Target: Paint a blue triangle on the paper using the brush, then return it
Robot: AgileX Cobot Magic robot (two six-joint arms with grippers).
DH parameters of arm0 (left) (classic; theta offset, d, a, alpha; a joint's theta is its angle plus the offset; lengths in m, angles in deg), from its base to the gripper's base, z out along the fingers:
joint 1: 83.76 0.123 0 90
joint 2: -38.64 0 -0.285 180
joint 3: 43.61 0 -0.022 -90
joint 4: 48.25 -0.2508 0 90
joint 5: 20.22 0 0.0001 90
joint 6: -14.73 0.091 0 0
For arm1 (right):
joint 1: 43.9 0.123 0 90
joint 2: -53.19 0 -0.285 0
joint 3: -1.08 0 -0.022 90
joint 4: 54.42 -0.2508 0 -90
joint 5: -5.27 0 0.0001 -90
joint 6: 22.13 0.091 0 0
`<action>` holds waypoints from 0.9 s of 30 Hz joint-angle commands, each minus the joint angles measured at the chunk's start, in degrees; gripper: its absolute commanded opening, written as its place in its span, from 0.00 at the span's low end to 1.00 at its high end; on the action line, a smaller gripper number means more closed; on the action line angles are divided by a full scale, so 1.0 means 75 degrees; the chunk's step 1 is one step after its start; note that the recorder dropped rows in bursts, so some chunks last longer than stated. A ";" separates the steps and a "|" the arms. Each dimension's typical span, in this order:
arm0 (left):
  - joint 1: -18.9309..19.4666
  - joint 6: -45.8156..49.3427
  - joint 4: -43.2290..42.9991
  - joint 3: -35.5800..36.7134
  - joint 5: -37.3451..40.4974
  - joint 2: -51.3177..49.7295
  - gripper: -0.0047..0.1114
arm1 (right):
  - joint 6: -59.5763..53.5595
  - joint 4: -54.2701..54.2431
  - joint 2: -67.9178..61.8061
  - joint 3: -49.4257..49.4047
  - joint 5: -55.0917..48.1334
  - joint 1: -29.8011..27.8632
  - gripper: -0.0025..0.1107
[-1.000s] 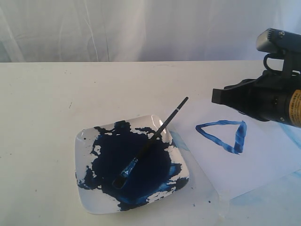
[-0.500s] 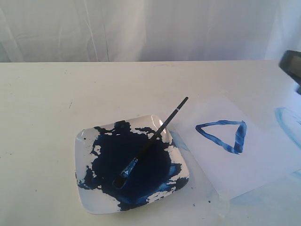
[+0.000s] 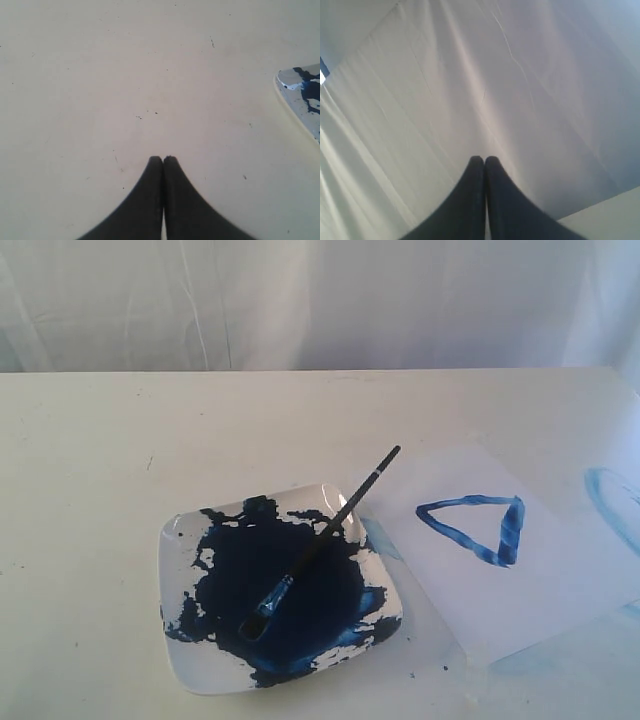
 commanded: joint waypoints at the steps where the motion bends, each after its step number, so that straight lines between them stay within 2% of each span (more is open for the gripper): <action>1: 0.0031 -0.0043 -0.0043 0.0045 -0.0007 0.0030 0.04 | 0.0056 -0.1336 0.0037 -0.0310 0.0001 -0.0052 0.02; 6: 0.0031 -0.0043 -0.0043 0.0045 -0.0007 0.0030 0.04 | -0.0059 -0.4231 0.0037 -0.0928 0.0161 -0.0052 0.02; 9: 0.0031 -0.0043 -0.0043 0.0045 -0.0007 0.0030 0.04 | -0.1102 -0.6161 0.0037 -0.1366 0.0640 -0.0052 0.02; 12: 0.0031 -0.0043 -0.0043 0.0045 -0.0007 0.0030 0.04 | -0.3685 -0.8535 0.0037 -0.1879 0.1287 -0.0052 0.02; 14: 0.0031 -0.0043 -0.0043 0.0045 -0.0007 0.0030 0.04 | -0.5664 -0.9386 0.0037 -0.2145 0.1382 -0.0052 0.02; 15: 0.0031 -0.0043 -0.0043 0.0045 -0.0007 0.0030 0.04 | -0.7617 -0.9811 0.0037 -0.2145 0.1107 -0.0052 0.02; 16: 0.0031 -0.0043 -0.0043 0.0045 -0.0007 0.0030 0.04 | -0.8873 -1.0042 0.0037 -0.2145 0.0596 -0.0052 0.02; 17: 0.0031 -0.0043 -0.0043 0.0045 -0.0007 0.0030 0.04 | -1.1490 -1.0532 0.0037 -0.2145 -0.0508 -0.0052 0.02; 19: 0.0031 -0.0043 -0.0043 0.0045 -0.0007 0.0030 0.04 | -1.4099 -1.0985 0.0037 -0.2145 -0.2273 -0.0052 0.02; 21: 0.0031 -0.0043 -0.0043 0.0045 -0.0007 0.0030 0.04 | -1.4797 -1.0933 0.0037 -0.2145 -0.3362 -0.0052 0.02; 27: 0.0031 -0.0043 -0.0043 0.0045 -0.0007 0.0030 0.04 | -1.4827 -1.0433 0.0037 -0.2145 -0.3377 -0.0082 0.02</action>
